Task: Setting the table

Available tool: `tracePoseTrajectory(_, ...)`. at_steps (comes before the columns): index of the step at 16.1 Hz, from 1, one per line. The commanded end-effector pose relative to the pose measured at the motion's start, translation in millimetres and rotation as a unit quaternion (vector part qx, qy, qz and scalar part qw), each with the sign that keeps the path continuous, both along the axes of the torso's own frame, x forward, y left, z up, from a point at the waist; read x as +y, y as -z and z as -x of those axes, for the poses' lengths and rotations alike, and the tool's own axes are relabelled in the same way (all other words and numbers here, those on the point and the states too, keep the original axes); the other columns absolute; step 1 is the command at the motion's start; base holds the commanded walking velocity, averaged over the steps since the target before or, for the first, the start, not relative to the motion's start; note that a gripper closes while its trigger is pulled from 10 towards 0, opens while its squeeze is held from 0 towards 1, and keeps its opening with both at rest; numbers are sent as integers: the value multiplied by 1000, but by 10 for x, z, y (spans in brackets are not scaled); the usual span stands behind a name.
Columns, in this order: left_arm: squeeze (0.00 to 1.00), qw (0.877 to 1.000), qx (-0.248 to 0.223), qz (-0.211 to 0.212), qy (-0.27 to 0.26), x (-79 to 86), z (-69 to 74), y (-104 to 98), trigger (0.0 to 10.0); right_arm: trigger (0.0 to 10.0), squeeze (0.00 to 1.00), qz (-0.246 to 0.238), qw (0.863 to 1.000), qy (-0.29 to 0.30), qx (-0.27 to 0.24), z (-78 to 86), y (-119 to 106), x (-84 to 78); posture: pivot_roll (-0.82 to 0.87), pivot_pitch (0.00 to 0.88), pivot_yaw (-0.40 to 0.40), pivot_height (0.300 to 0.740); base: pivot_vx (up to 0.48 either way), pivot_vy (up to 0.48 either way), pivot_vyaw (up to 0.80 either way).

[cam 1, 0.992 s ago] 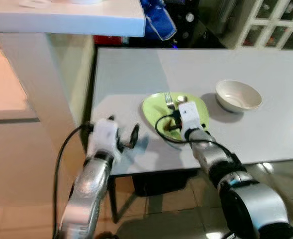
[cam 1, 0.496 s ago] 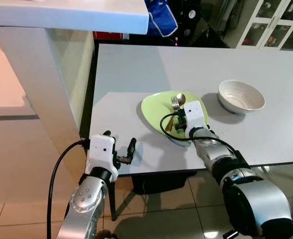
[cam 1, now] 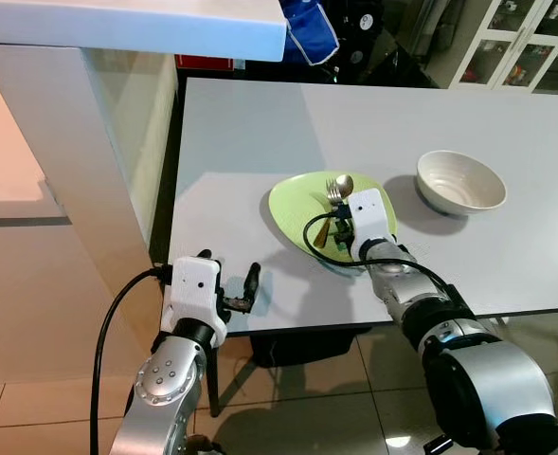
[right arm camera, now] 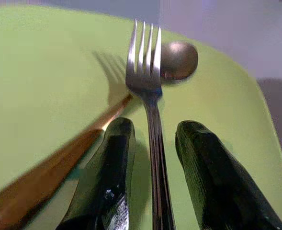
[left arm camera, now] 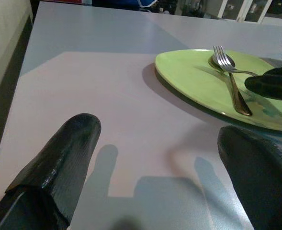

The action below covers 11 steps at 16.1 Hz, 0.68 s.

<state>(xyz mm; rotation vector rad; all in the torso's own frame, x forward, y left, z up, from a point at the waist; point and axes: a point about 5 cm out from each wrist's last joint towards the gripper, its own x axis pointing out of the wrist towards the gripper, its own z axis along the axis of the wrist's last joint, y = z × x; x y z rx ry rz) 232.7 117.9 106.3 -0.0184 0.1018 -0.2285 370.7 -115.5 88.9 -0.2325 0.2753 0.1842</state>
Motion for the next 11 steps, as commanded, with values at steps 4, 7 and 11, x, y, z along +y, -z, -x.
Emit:
tracePoseTrajectory(4, 0, 1000, -5, 2, 7, -78, -19, -21, 10000, 10000, 0, 3, 996, -6, -85, -116, -296, 7, 186, 38, -102, 740, 0, 0, 0)
tracePoseTrajectory(7, 0, 1000, -5, 3, 9, -96, -26, -19, 10000, 10000, 0, -3, 996, -9, -94, -136, -346, 14, 183, 29, -106, 740, 0, 0, 0)
tracePoseTrajectory(11, 0, 1000, -6, 5, 4, -108, -33, -15, 10000, 10000, 0, -30, 987, -36, -152, -180, -571, 142, 185, 23, -117, 740, 0, 0, 0)
